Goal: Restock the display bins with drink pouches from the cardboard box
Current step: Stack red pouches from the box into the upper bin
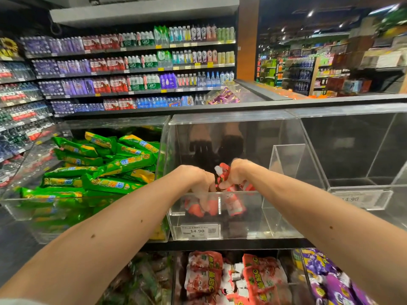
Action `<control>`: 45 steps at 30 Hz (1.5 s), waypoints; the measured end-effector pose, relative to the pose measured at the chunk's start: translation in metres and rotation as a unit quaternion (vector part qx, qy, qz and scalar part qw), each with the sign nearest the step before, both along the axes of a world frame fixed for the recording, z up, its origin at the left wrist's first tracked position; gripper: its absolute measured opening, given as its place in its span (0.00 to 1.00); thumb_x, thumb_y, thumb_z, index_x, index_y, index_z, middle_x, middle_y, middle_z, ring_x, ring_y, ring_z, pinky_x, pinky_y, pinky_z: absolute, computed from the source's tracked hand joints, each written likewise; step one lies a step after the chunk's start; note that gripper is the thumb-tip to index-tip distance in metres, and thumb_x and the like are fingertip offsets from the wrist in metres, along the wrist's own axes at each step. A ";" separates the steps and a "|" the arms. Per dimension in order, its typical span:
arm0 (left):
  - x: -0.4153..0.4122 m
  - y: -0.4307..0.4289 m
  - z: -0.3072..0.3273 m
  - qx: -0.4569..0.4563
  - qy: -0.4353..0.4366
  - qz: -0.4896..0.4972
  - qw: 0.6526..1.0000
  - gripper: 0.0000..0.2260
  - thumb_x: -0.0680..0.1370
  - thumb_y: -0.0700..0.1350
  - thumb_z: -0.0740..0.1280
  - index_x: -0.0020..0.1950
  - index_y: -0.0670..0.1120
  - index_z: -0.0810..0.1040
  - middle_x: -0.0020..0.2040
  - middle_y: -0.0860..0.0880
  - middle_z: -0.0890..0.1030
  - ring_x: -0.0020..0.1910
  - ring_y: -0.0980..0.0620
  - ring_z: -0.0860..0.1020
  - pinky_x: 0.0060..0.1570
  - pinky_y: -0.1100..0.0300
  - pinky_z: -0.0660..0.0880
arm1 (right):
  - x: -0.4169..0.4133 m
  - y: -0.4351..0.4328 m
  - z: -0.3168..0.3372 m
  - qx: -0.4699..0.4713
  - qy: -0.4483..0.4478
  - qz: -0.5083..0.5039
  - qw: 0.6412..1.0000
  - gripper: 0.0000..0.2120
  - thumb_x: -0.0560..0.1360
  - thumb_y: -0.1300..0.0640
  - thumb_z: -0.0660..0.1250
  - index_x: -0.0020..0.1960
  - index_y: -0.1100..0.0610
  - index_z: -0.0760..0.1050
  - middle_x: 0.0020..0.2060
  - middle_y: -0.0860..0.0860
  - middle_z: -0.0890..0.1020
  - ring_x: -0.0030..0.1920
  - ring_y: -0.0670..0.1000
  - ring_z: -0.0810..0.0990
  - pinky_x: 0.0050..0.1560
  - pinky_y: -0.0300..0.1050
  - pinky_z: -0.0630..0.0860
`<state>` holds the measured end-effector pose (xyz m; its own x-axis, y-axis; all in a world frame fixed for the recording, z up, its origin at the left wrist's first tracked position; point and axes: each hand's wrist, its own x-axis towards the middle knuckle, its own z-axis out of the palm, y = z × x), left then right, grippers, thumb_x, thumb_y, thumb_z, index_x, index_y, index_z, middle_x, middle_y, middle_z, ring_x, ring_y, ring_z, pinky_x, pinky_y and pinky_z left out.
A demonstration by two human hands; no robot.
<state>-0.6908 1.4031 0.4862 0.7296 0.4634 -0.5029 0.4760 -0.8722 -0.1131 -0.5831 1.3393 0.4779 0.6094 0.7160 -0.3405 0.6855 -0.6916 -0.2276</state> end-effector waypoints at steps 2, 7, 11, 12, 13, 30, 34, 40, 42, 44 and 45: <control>0.000 0.003 -0.003 -0.015 0.007 0.006 1.000 0.22 0.72 0.49 0.77 0.64 0.48 0.80 0.44 0.51 0.83 0.37 0.54 0.82 0.43 0.59 0.80 | 0.001 -0.001 0.001 -0.010 -0.060 0.007 0.998 0.22 0.71 0.41 0.75 0.52 0.56 0.73 0.47 0.52 0.80 0.53 0.55 0.82 0.57 0.46 0.77; -0.001 0.012 -0.012 -0.035 -0.025 0.030 0.999 0.21 0.67 0.57 0.79 0.57 0.52 0.83 0.49 0.50 0.84 0.47 0.48 0.83 0.49 0.51 0.82 | 0.002 -0.002 -0.001 -0.041 -0.030 0.031 0.998 0.16 0.79 0.52 0.68 0.63 0.58 0.75 0.63 0.54 0.78 0.56 0.56 0.79 0.62 0.49 0.77; -0.002 0.009 -0.007 -0.051 -0.154 -0.006 0.987 0.13 0.71 0.55 0.76 0.54 0.55 0.86 0.40 0.56 0.81 0.43 0.54 0.79 0.43 0.61 0.75 | 0.007 0.009 -0.007 -0.109 -0.010 0.043 0.993 0.20 0.83 0.50 0.58 0.73 0.55 0.68 0.71 0.54 0.71 0.66 0.57 0.74 0.65 0.50 0.72; -0.003 0.005 -0.005 -0.076 -0.172 -0.019 0.982 0.13 0.73 0.55 0.75 0.56 0.55 0.85 0.41 0.57 0.80 0.43 0.55 0.78 0.43 0.63 0.73 | 0.008 0.009 -0.007 -0.113 -0.013 0.043 0.993 0.15 0.82 0.51 0.60 0.65 0.56 0.76 0.61 0.54 0.78 0.59 0.57 0.78 0.60 0.50 0.74; -0.003 0.001 -0.004 -0.105 -0.178 -0.028 0.978 0.14 0.73 0.55 0.74 0.59 0.55 0.84 0.45 0.56 0.81 0.46 0.54 0.78 0.46 0.63 0.73 | 0.007 0.005 -0.005 -0.123 -0.015 0.047 0.991 0.10 0.82 0.53 0.62 0.52 0.58 0.78 0.50 0.55 0.80 0.49 0.56 0.79 0.54 0.48 0.74; 0.004 -0.006 -0.009 -0.130 -0.022 0.026 0.991 0.20 0.74 0.56 0.73 0.65 0.64 0.75 0.65 0.48 0.75 0.60 0.46 0.77 0.49 0.54 0.78 | 0.012 0.003 -0.009 -0.116 -0.159 0.096 0.976 0.21 0.81 0.61 0.63 0.73 0.61 0.67 0.55 0.58 0.75 0.57 0.59 0.75 0.59 0.48 0.74; -0.001 0.004 -0.007 -0.037 -0.099 0.023 0.994 0.29 0.69 0.54 0.78 0.68 0.57 0.75 0.66 0.49 0.73 0.60 0.46 0.76 0.58 0.50 0.78 | 0.005 -0.003 -0.001 -0.132 -0.168 0.081 0.974 0.20 0.79 0.61 0.66 0.70 0.61 0.71 0.55 0.56 0.78 0.64 0.59 0.77 0.59 0.48 0.75; -0.009 0.009 -0.011 -0.108 -0.016 0.122 0.987 0.34 0.69 0.38 0.79 0.70 0.47 0.67 0.55 0.41 0.83 0.46 0.41 0.85 0.44 0.45 0.83 | -0.003 -0.006 0.006 -0.220 0.029 0.104 0.969 0.10 0.71 0.55 0.77 0.42 0.59 0.78 0.42 0.55 0.85 0.42 0.55 0.86 0.60 0.56 0.79; -0.008 0.015 -0.016 -0.060 -0.059 0.076 0.994 0.31 0.67 0.43 0.81 0.68 0.49 0.74 0.53 0.48 0.84 0.47 0.48 0.85 0.46 0.50 0.84 | -0.008 -0.009 0.009 -0.191 0.020 0.119 0.974 0.11 0.72 0.57 0.76 0.39 0.57 0.74 0.45 0.54 0.81 0.40 0.54 0.83 0.61 0.54 0.79; -0.008 0.018 -0.017 -0.049 -0.081 0.064 0.993 0.29 0.66 0.47 0.82 0.66 0.52 0.77 0.52 0.52 0.84 0.47 0.53 0.85 0.49 0.53 0.83 | -0.007 -0.011 0.009 -0.178 0.014 0.127 0.976 0.12 0.73 0.58 0.76 0.38 0.56 0.72 0.54 0.54 0.74 0.52 0.57 0.79 0.64 0.53 0.76; -0.008 0.018 -0.016 -0.056 -0.082 0.069 0.993 0.30 0.66 0.48 0.82 0.66 0.52 0.77 0.53 0.52 0.83 0.49 0.53 0.84 0.51 0.53 0.82 | -0.007 -0.011 0.008 -0.180 0.019 0.127 0.975 0.12 0.73 0.57 0.76 0.39 0.55 0.72 0.56 0.54 0.73 0.55 0.57 0.79 0.64 0.53 0.75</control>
<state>-0.6985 1.4210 0.4700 0.7397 0.5129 -0.4356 0.5958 -0.8001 0.0698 -0.5899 1.3284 0.4863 0.4095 0.6728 -0.6161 0.8411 -0.5400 -0.0306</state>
